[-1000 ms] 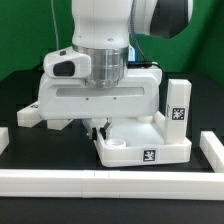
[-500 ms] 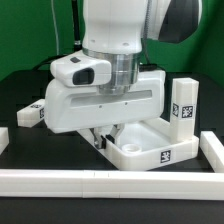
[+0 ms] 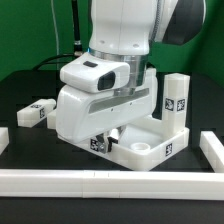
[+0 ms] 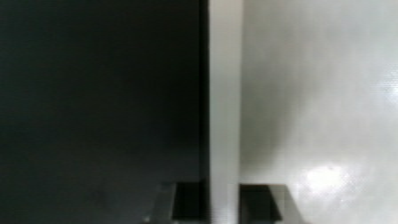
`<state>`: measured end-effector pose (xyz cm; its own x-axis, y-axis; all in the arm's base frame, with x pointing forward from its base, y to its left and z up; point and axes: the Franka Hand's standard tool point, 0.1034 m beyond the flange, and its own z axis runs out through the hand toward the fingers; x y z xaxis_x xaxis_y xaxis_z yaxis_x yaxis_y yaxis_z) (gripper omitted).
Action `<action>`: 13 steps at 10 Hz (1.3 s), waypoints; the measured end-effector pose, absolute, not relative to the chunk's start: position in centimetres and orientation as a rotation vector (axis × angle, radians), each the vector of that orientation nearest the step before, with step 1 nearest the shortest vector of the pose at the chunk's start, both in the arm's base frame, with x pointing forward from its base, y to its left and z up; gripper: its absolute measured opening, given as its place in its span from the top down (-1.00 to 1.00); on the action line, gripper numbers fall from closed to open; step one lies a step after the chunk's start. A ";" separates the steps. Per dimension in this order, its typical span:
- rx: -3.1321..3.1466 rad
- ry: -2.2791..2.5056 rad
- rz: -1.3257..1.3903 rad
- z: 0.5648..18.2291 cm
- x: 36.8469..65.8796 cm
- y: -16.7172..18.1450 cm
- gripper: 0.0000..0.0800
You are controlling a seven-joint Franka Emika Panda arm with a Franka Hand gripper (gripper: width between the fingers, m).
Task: Assemble desk
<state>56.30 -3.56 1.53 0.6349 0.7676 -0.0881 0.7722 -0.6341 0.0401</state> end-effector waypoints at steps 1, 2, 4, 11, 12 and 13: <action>2.700 1.435 -0.113 1.5 56.5 -3.4 0.84; 2.640 1.528 -0.118 1.5 57.3 -2.4 0.84; 2.494 1.752 -0.122 1.7 58.8 -0.7 0.84; 2.143 2.163 -0.204 1.9 60.5 1.1 0.84; 2.146 2.158 -0.190 2.0 61.6 2.0 0.84; 2.157 2.147 -0.185 2.0 62.1 2.5 0.84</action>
Offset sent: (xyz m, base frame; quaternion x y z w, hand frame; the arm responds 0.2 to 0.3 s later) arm 0.0357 0.0452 0.0027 0.0052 0.0214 -0.2431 0.9698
